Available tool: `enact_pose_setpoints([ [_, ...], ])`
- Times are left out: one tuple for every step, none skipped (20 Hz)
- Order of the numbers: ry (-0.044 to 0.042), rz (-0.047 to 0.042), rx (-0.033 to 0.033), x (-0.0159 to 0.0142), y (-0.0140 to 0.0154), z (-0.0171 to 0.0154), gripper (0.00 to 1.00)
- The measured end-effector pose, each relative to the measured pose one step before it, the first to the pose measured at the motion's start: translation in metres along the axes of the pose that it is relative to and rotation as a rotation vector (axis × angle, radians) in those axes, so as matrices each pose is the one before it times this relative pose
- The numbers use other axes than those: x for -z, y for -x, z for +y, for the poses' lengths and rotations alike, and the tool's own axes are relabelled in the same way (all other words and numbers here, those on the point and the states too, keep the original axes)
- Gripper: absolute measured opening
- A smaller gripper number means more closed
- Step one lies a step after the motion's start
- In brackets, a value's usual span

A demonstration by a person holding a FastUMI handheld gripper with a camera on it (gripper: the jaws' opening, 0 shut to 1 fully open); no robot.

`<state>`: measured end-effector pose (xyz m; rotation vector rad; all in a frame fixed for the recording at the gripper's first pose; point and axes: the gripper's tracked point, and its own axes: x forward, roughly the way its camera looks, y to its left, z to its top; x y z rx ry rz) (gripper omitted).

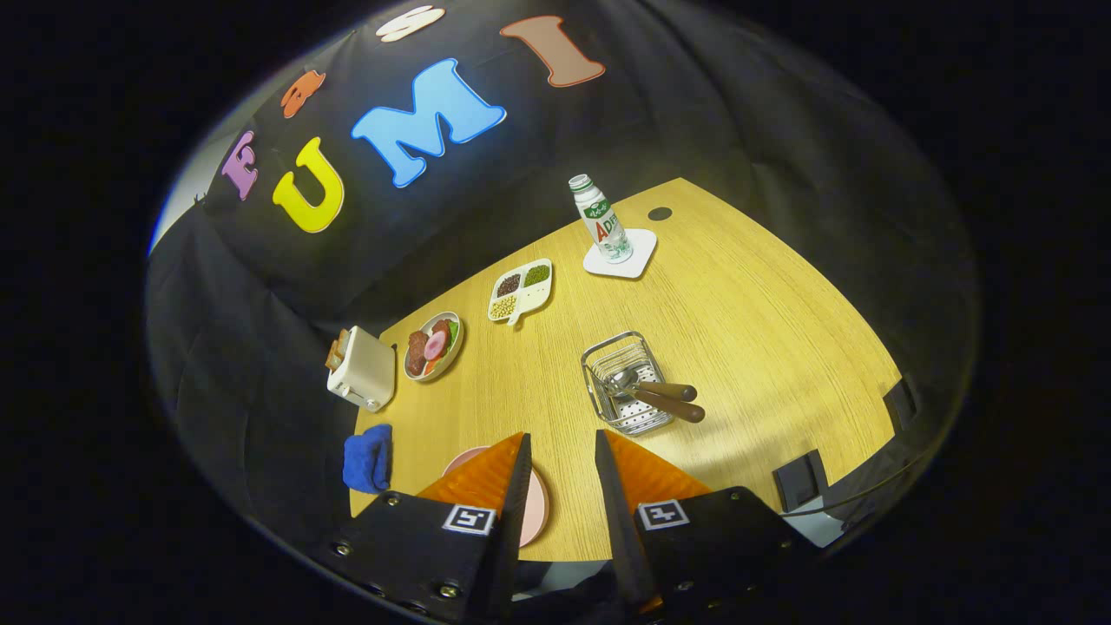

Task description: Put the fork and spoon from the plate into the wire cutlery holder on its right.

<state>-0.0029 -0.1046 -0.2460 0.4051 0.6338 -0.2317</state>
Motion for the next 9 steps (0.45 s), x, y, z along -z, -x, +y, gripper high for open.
enact_pose_setpoints([
  [-0.00824,-0.01088,0.00224,0.00095,0.00360,-0.00213,0.45],
  [-0.00989,-0.00986,0.00060,0.00117,0.00412,-0.00127,0.45],
  [-0.01093,-0.01156,-0.00306,-0.00003,0.00512,-0.00172,0.45],
  [-0.00829,-0.01344,-0.00324,-0.00080,0.00367,-0.00203,0.45],
  [-0.00720,-0.01312,-0.00355,-0.00222,0.00433,-0.00345,0.45],
  [-0.00683,-0.00854,-0.00605,-0.00129,0.00483,-0.00371,0.45],
  [-0.00494,-0.00794,-0.00671,-0.00251,0.00458,-0.00435,0.45],
  [-0.00244,-0.00867,-0.00593,-0.00344,0.00344,-0.00584,0.45],
  [-0.00031,-0.00909,-0.00445,-0.00486,0.00275,-0.00771,0.45],
])
